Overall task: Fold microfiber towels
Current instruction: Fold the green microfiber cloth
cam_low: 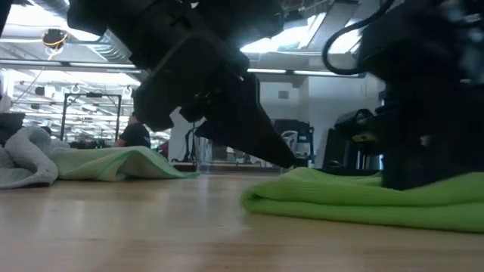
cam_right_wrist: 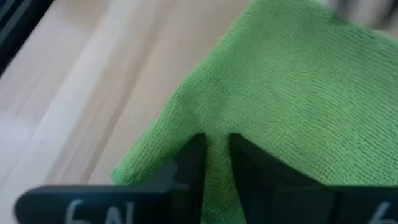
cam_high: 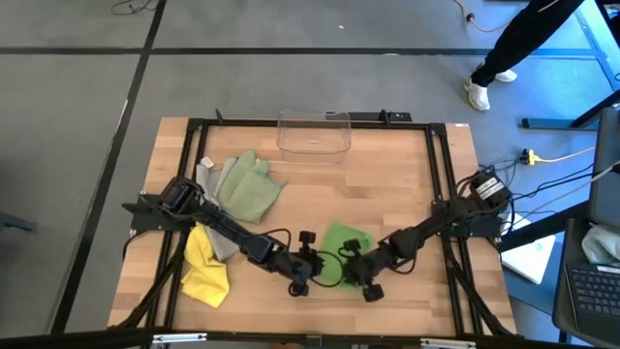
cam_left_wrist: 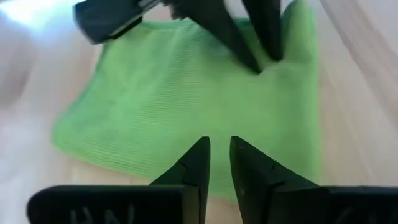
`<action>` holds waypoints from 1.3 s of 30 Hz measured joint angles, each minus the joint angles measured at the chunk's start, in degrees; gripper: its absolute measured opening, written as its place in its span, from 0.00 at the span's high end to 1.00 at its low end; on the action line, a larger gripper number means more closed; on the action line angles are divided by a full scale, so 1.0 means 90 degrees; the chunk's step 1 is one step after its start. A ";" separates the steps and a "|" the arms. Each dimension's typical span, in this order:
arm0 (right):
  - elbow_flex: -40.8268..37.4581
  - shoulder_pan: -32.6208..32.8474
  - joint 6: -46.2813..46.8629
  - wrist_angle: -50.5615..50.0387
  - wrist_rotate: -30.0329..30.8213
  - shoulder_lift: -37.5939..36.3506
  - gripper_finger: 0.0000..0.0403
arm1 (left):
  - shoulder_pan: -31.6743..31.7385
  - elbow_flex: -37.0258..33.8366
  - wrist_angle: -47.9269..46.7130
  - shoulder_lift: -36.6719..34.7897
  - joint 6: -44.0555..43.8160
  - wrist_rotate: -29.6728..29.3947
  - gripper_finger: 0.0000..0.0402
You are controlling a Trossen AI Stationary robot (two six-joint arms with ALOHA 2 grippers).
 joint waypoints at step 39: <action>0.1547 0.1138 -0.0509 -0.3155 0.1768 -0.0911 0.80 | 0.0066 0.0002 -0.0148 -0.0019 0.0514 -0.0438 0.86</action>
